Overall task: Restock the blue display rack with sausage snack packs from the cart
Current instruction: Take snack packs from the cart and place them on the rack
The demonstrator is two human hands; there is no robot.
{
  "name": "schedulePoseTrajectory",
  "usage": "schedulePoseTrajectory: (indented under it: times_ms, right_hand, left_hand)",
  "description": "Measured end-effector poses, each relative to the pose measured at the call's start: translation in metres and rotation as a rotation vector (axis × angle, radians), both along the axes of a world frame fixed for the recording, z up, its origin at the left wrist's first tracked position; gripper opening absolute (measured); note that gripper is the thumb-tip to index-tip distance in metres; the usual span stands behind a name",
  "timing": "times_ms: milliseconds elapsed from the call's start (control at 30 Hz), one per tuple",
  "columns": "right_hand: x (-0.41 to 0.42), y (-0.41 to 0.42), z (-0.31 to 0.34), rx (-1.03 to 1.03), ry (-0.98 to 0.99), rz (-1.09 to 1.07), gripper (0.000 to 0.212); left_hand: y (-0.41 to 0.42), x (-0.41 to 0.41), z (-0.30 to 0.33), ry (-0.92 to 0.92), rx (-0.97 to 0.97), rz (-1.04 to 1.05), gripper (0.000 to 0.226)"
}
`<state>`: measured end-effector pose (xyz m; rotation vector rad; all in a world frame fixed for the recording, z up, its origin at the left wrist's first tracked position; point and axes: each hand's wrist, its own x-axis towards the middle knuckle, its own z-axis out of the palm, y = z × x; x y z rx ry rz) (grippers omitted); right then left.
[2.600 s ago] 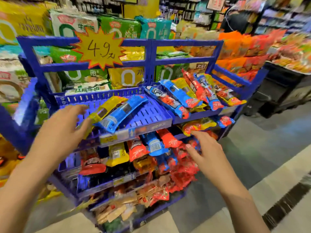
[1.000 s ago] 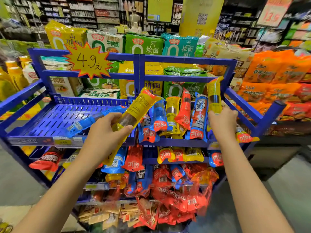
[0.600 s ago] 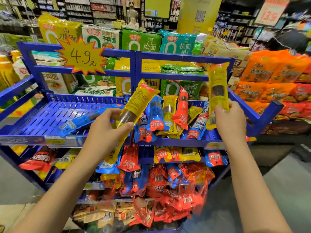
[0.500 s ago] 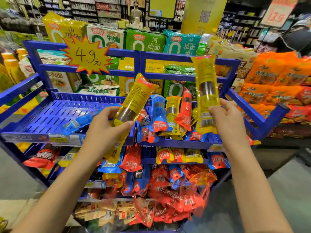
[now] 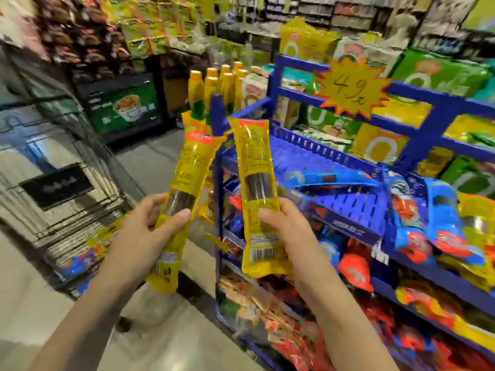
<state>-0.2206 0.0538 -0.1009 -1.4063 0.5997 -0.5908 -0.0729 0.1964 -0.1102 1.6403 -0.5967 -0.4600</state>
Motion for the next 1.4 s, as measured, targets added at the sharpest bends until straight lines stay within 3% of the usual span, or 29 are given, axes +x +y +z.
schedulePoseTrajectory:
  times_ms: [100,200,267,367,433,567,667,767,867,1033,1167,1267,1400]
  right_hand:
    - [0.056,0.044,-0.023,-0.039,0.051,0.165,0.020]
    - [0.107,0.091,-0.047,0.009,0.138,0.281,0.006]
    - [0.143,0.125,-0.063,0.031,0.203,0.341,0.011]
    - [0.188,0.173,-0.084,0.000,0.288,0.390,0.014]
    - [0.216,0.200,-0.098,0.027,0.332,0.392,0.015]
    - [0.258,0.241,-0.125,0.097,0.403,0.365,0.007]
    - [0.277,0.257,-0.136,0.176,0.448,0.312,0.011]
    - [0.298,0.252,-0.144,0.209,0.500,0.232,0.023]
    - [0.328,0.235,-0.157,0.239,0.505,0.169,0.016]
    - [0.380,0.210,-0.177,0.335,0.516,0.106,0.014]
    - [0.425,0.200,-0.187,0.329,0.511,0.088,0.009]
    - [0.442,0.198,-0.200,0.359,0.515,0.038,0.006]
    - [0.457,0.200,-0.222,0.426,0.593,-0.102,0.007]
  left_hand:
    - [0.067,0.037,-0.023,0.059,0.064,0.168,0.032]
    - [0.140,0.066,-0.046,0.108,0.143,0.302,0.046]
    - [0.185,0.089,-0.060,0.116,0.201,0.380,0.054]
    - [0.238,0.122,-0.074,0.172,0.180,0.459,0.030]
    - [0.267,0.147,-0.084,0.202,0.197,0.488,0.025]
    - [0.308,0.202,-0.103,0.240,0.208,0.454,0.053]
    - [0.313,0.241,-0.113,0.264,0.233,0.463,0.047]
    - [0.301,0.281,-0.120,0.257,0.270,0.379,0.061]
    - [0.279,0.320,-0.128,0.236,0.301,0.379,0.035]
    - [0.251,0.380,-0.137,0.332,0.307,0.345,0.029]
    - [0.241,0.434,-0.142,0.336,0.393,0.290,0.039]
    - [0.228,0.470,-0.151,0.328,0.464,0.226,0.024]
    - [0.189,0.518,-0.166,0.338,0.519,0.060,0.047]
